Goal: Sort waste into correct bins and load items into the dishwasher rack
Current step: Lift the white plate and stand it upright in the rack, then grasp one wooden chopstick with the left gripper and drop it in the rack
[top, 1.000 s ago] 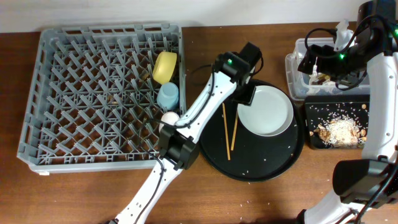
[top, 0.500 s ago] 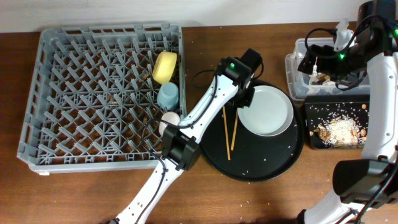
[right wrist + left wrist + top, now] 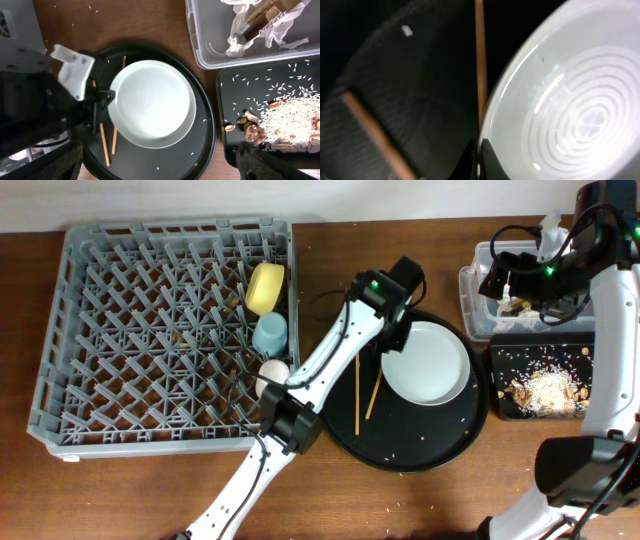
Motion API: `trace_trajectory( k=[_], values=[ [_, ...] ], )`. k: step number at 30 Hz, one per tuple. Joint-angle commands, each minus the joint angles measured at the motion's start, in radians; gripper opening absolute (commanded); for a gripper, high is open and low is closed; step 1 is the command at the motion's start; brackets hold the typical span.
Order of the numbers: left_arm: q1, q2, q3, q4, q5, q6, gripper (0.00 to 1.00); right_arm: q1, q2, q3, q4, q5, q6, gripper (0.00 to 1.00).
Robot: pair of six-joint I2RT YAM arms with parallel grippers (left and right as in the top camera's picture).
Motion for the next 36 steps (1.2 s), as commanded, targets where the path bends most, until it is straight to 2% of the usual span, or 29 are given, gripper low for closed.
trace_trajectory(
  k=[1,4,7,8,9,11,15,18,21,24,27,28,30,31,32,34,36],
  values=[
    [0.063,-0.202,0.028,-0.012,-0.126,0.067,0.00,0.000,-0.002,0.003,0.000,0.009,-0.005,0.98],
    [0.130,-0.348,0.028,-0.012,-0.416,0.087,0.00,0.000,-0.002,0.003,0.000,0.009,-0.005,0.98],
    [0.191,-0.437,0.028,-0.012,-0.684,0.192,0.00,0.000,-0.002,0.003,0.000,0.009,-0.005,0.98],
    [0.213,-0.449,0.028,-0.008,-0.803,0.196,0.00,0.000,-0.002,0.003,0.000,0.009,-0.005,0.99],
    [0.249,-0.451,0.028,0.005,-0.984,0.196,0.00,0.000,-0.002,0.003,0.000,0.009,-0.005,0.98],
    [0.305,-0.449,0.011,0.045,-1.094,0.196,0.00,0.000,-0.002,0.003,0.000,0.009,-0.005,0.98],
    [0.417,-0.435,-0.032,0.168,-1.126,0.196,0.00,0.000,-0.002,0.003,0.000,0.009,-0.005,0.98],
    [0.468,-0.431,-0.140,0.215,-1.126,0.196,0.00,0.000,-0.002,0.003,0.000,0.009,-0.005,0.98],
    [0.471,-0.431,-0.269,0.244,-1.126,0.196,0.00,0.000,-0.002,0.003,0.000,0.009,-0.005,0.98],
    [0.469,-0.431,-0.445,0.341,-1.124,0.196,0.00,0.000,-0.002,0.003,0.000,0.009,-0.005,0.99],
    [0.468,-0.431,-0.478,0.352,-1.038,0.196,0.01,0.000,-0.002,0.003,0.000,0.009,-0.005,0.99],
    [0.468,-0.431,-0.478,0.352,-0.986,0.196,0.10,0.000,-0.002,0.003,0.000,0.009,-0.005,0.98],
    [0.468,-0.431,-0.478,0.355,-0.892,0.196,0.49,0.000,-0.002,0.003,0.000,0.009,-0.005,0.98],
    [0.468,-0.431,-0.478,0.360,-0.874,0.196,0.59,0.000,-0.002,0.003,0.000,0.009,-0.005,0.98],
    [0.468,-0.431,-0.477,0.367,-0.866,0.196,0.65,0.000,-0.002,0.003,0.000,0.009,-0.005,0.99],
    [0.468,-0.436,-0.453,0.366,-0.851,0.196,0.70,0.000,-0.002,0.003,0.000,0.009,-0.005,0.98],
    [0.471,-0.468,-0.389,0.335,-0.681,0.196,0.73,0.000,-0.002,0.003,0.000,0.009,-0.005,0.98]
  ],
)
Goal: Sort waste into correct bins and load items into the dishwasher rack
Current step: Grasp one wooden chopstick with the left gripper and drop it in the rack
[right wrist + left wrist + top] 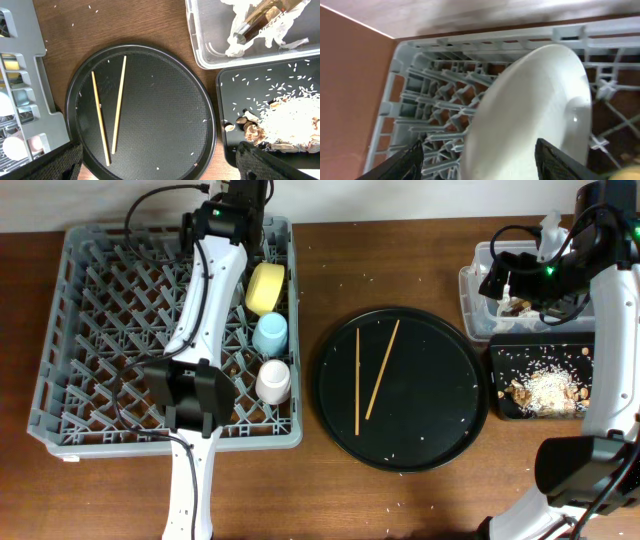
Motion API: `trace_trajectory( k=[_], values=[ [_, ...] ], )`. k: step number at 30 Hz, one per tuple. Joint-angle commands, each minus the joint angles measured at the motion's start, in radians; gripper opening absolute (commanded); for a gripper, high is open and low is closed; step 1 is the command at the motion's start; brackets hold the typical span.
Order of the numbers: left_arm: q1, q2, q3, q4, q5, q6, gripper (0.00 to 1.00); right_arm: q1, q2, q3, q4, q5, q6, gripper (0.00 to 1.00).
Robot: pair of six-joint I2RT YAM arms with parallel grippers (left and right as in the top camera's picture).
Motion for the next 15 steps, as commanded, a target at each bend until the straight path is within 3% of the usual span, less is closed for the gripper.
trace_trajectory(
  k=[1,5,8,11,15],
  values=[
    [0.003,-0.067,0.113,-0.039,0.287,-0.002,0.74,0.000,-0.002,0.003,0.000,0.009,-0.005,0.98],
    [-0.019,-0.183,0.146,-0.103,0.596,-0.002,0.75,0.000,-0.002,0.003,0.000,0.009,-0.005,0.98],
    [-0.093,-0.158,0.119,-0.194,0.874,-0.002,0.71,0.000,-0.002,0.003,0.000,0.009,-0.005,0.98],
    [-0.219,-0.108,-0.019,-0.204,0.887,-0.097,0.63,0.000,-0.002,0.003,0.000,0.009,-0.005,0.98],
    [-0.322,-0.034,-0.175,-0.158,0.863,-0.267,0.62,0.000,-0.002,0.003,0.000,0.009,-0.005,0.99]
  ],
)
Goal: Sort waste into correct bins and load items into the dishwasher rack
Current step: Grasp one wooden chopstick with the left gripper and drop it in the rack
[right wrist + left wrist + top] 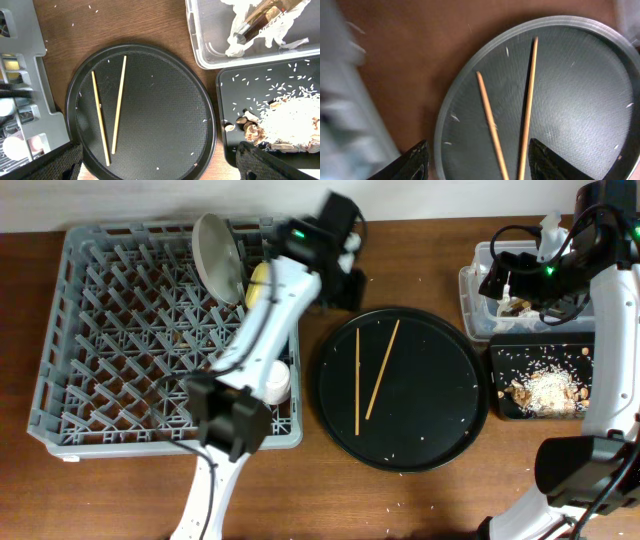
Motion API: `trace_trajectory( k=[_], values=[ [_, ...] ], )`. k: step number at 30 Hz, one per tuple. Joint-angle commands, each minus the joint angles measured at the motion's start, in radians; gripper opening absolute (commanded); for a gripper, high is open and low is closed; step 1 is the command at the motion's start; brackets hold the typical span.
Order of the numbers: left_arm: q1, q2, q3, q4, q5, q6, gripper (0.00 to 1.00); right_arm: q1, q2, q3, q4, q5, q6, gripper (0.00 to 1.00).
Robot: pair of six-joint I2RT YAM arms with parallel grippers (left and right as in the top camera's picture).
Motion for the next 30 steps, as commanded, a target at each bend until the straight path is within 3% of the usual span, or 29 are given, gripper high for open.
trace_trajectory(
  k=[1,11,12,13,14,17,19,22,25,30],
  values=[
    [-0.050,0.060,-0.120,0.024,-0.029,-0.163,0.62,0.000,-0.002,0.003,0.000,0.009,-0.005,0.99],
    [-0.156,0.088,-0.359,0.143,-0.043,-0.193,0.56,0.000,-0.002,0.003,0.000,0.009,-0.005,0.98],
    [-0.158,0.089,-0.359,0.140,-0.044,-0.193,0.50,0.000,-0.002,0.003,0.000,0.009,-0.005,0.98],
    [-0.158,0.089,-0.360,0.141,-0.043,-0.194,0.29,0.000,-0.002,0.003,0.000,0.009,-0.005,0.98],
    [-0.158,0.092,-0.364,0.143,-0.043,-0.194,0.20,0.000,-0.002,0.003,0.000,0.009,-0.005,0.98],
    [-0.158,0.096,-0.387,0.161,-0.043,-0.194,0.17,0.000,-0.002,0.003,0.000,0.009,-0.005,0.98],
    [-0.158,0.096,-0.388,0.164,-0.043,-0.194,0.01,0.000,-0.002,0.003,0.000,0.009,-0.005,0.98],
    [-0.158,0.095,-0.382,0.167,-0.041,-0.194,0.01,0.000,-0.002,0.003,0.000,0.009,-0.005,0.98],
    [-0.149,0.091,-0.243,0.119,-0.002,-0.102,0.01,0.000,-0.002,0.003,0.000,0.009,-0.005,0.98],
    [0.018,0.088,0.427,-0.282,-0.055,-0.058,0.01,0.000,-0.002,0.003,0.000,0.009,-0.005,0.98]
  ],
)
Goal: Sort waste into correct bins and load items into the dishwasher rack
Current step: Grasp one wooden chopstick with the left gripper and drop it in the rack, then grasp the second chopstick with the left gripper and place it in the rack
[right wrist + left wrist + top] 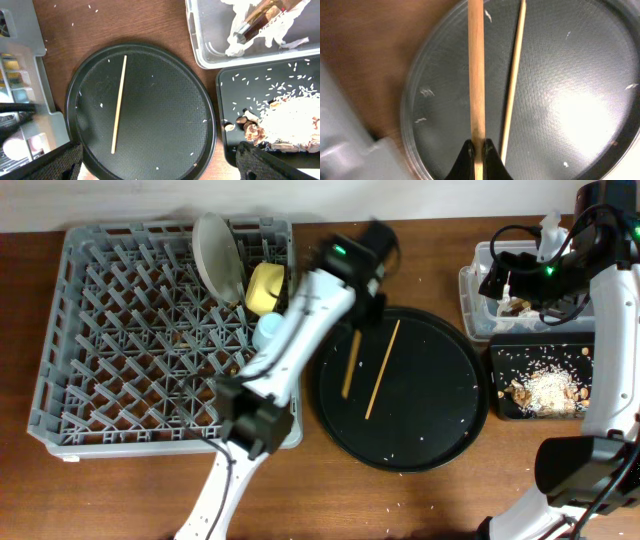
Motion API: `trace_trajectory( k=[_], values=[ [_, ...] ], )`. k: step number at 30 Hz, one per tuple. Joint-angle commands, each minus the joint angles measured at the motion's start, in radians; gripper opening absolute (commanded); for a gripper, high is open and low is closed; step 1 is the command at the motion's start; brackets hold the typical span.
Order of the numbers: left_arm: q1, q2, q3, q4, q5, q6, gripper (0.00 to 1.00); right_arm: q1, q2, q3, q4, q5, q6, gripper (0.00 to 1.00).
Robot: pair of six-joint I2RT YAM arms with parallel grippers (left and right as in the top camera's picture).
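My left gripper (pixel 477 150) is shut on a wooden chopstick (pixel 476 75), held over the left part of the round black tray (pixel 580 115). In the overhead view this chopstick (pixel 349 368) hangs under the left gripper (pixel 360 325). A second chopstick (pixel 383 370) lies on the tray (pixel 430 400). A white plate (pixel 218 255) stands on edge at the back of the grey dishwasher rack (pixel 60 280). My right gripper (pixel 157 162) is open, high above the tray and bins, holding nothing.
A yellow bowl (pixel 265 288) and a blue cup (pixel 268 330) sit along the rack's right side. A clear bin (pixel 250 30) holds wrappers at the back right. Rice and scraps fill a black bin (pixel 280 110) beside it. Rice grains dot the tray and table.
My left gripper was open above the tray with both chopsticks lying on it. Now it is shut on the left chopstick, and only one chopstick lies on the tray.
My left gripper was at the rim of the white plate on the tray. Then it held the plate over the rack's back. Then the plate stood in the rack and the gripper was open over the tray. Now it holds a chopstick. The right arm stayed still.
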Motion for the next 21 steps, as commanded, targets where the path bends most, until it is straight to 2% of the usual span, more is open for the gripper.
trace_trajectory(
  k=[1,2,6,10,11,13,15,18,19,20,21],
  values=[
    [0.152,-0.029,0.298,-0.112,-0.005,0.062,0.01,0.000,-0.002,0.003,0.000,0.008,-0.005,0.98],
    [0.203,-0.060,0.319,-0.112,0.054,0.085,0.01,0.000,-0.002,0.003,0.000,0.008,-0.005,0.98],
    [0.341,-0.240,0.195,-0.112,0.036,0.141,0.01,0.000,-0.002,0.003,0.000,0.008,-0.005,0.98],
    [0.400,-0.424,-0.268,-0.112,-0.180,0.069,0.01,0.000,-0.002,0.003,0.000,0.008,-0.005,0.98],
    [0.420,-0.424,-0.386,-0.105,-0.182,0.071,0.01,0.000,-0.002,0.003,0.000,0.008,-0.005,0.99],
    [0.431,-0.422,-0.589,0.012,-0.181,0.142,0.00,0.000,-0.002,0.003,0.000,0.008,-0.005,0.98],
    [0.431,-0.421,-0.783,0.146,-0.181,0.142,0.00,0.000,-0.002,0.003,0.000,0.008,-0.005,0.98],
    [0.431,-0.421,-0.901,0.234,-0.182,0.142,0.02,0.000,-0.002,0.003,0.000,0.008,-0.005,0.98],
    [0.431,-0.421,-0.901,0.241,-0.182,0.142,0.16,0.000,-0.002,0.003,0.000,0.008,-0.005,0.98],
    [0.431,-0.422,-0.898,0.245,-0.181,0.142,0.45,0.000,-0.002,0.003,0.000,0.008,-0.005,0.98],
    [0.431,-0.422,-0.894,0.244,-0.180,0.142,0.66,0.000,-0.002,0.003,0.000,0.008,-0.005,0.98]
  ],
)
